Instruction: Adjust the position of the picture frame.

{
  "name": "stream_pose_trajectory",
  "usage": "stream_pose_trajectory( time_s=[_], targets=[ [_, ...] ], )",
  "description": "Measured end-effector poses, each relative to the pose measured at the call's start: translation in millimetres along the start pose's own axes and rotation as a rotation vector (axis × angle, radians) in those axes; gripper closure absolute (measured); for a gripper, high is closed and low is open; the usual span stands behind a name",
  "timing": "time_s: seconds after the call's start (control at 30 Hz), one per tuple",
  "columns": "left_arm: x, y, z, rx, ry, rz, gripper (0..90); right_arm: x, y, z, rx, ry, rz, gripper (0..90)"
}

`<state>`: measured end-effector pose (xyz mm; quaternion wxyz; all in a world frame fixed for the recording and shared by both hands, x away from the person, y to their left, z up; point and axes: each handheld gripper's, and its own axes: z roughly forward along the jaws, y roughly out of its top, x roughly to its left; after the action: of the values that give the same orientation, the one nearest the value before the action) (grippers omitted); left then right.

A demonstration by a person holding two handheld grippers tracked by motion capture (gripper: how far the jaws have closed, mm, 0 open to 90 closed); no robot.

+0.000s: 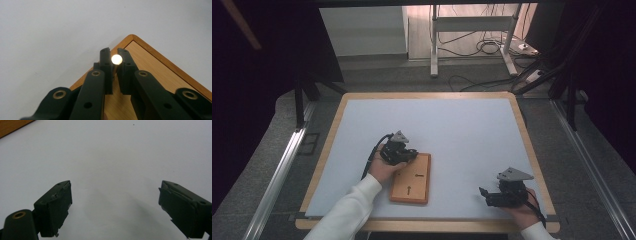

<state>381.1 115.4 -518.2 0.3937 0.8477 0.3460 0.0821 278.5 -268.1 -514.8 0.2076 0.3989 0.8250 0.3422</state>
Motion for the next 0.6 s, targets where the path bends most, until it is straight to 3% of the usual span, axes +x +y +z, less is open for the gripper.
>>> stream_pose_trajectory(
  time_s=[0.6],
  targets=[
    [3.1,-3.4,-1.8,-0.015,-0.002,-0.002,83.6,20.4,16.0,11.3,-0.034,0.006,-0.018,11.4]
  ],
)
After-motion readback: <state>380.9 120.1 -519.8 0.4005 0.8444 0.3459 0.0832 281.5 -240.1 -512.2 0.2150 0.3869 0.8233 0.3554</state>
